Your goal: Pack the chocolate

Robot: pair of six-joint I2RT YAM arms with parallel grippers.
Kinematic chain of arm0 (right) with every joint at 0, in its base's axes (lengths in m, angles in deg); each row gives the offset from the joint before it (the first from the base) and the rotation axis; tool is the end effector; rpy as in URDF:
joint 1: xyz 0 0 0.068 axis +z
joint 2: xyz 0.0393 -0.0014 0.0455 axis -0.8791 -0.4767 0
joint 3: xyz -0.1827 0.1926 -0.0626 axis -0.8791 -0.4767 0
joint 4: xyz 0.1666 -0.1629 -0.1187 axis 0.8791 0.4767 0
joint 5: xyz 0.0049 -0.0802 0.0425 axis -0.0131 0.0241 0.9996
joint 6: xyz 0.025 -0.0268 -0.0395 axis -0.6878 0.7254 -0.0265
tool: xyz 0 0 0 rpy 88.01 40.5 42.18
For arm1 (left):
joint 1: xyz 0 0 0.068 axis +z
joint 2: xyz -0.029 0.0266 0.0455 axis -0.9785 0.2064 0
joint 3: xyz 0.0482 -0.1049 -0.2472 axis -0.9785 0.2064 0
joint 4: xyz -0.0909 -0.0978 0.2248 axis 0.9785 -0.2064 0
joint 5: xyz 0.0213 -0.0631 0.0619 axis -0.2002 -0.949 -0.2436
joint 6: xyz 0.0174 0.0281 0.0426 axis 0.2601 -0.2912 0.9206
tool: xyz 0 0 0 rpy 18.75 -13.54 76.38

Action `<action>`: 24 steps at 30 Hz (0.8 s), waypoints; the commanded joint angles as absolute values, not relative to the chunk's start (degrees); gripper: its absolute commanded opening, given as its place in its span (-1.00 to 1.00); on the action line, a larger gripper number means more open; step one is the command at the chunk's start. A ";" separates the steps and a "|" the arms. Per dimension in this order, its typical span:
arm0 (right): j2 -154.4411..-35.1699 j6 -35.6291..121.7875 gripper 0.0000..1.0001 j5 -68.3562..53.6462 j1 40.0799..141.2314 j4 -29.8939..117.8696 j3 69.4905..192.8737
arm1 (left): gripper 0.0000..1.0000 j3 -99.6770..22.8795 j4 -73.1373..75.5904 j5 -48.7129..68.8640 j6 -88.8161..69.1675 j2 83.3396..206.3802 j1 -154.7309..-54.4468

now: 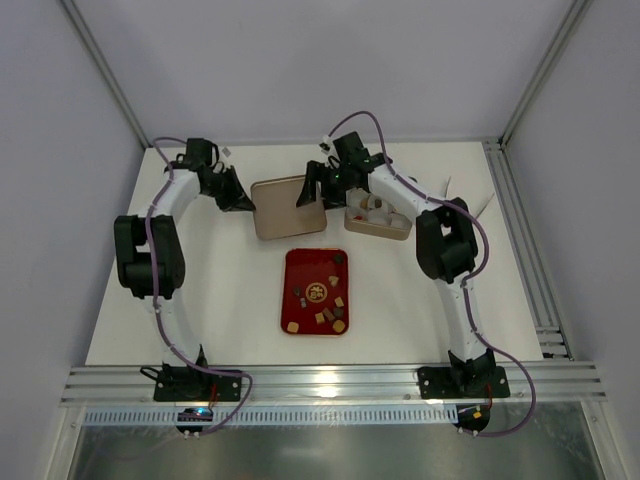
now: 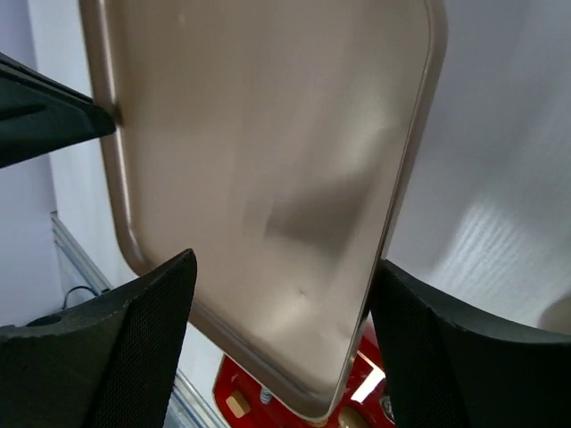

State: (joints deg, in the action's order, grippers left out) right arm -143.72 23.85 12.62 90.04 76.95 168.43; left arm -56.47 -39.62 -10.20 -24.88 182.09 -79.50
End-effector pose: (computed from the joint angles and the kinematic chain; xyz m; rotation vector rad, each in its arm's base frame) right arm 0.4389 0.2571 0.2193 -0.2815 2.5681 0.9836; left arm 0.4213 -0.0275 0.2271 -0.4104 2.6312 -0.8214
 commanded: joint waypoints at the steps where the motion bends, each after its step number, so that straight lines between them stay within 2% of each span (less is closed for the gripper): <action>1: -142.66 17.21 0.53 19.71 89.83 68.02 165.86 | -1.00 -55.88 -37.70 -13.83 -25.67 178.61 -79.14; 2: -141.96 15.89 0.49 22.33 89.48 64.26 164.89 | -1.00 -55.53 -37.70 -14.01 -25.58 178.44 -79.14; 6: -140.21 8.60 0.04 27.27 88.51 54.83 158.39 | -1.00 -54.82 -37.62 -14.01 -25.31 177.91 -79.14; 8: -139.94 6.39 -0.06 28.42 88.25 52.37 157.42 | -1.00 -54.47 -37.35 -14.27 -25.31 177.56 -79.23; 9: -139.50 6.04 -0.24 28.77 88.16 52.10 157.07 | -1.00 -54.12 -37.26 -14.27 -25.40 177.12 -79.32; 12: -138.27 4.64 -0.54 29.12 87.98 50.26 155.49 | -1.00 -53.86 -37.18 -13.66 -24.96 176.68 -79.32; 14: -136.69 3.06 -0.64 29.65 87.81 48.33 154.61 | -0.96 -53.68 -37.26 -12.35 -24.79 176.07 -79.67; 17: -134.93 1.65 -0.90 30.00 87.28 47.61 153.72 | -0.63 -53.59 -37.35 -10.59 -24.79 174.93 -80.37; 18: -134.58 1.03 -0.92 29.83 87.19 47.87 153.55 | -0.37 -53.59 -37.35 -9.01 -24.87 174.40 -80.81; 20: -133.53 0.24 -0.92 29.92 86.67 47.87 153.28 | -0.15 -53.59 -37.35 -7.34 -24.88 172.30 -81.08; 21: -133.08 -0.55 -0.92 30.09 86.49 47.79 152.93 | 0.06 -53.59 -37.35 -4.80 -24.70 171.50 -81.51; 24: -131.94 -1.61 -0.92 30.18 85.44 48.92 152.58 | 0.19 -53.51 -37.35 -0.66 -23.65 167.81 -83.27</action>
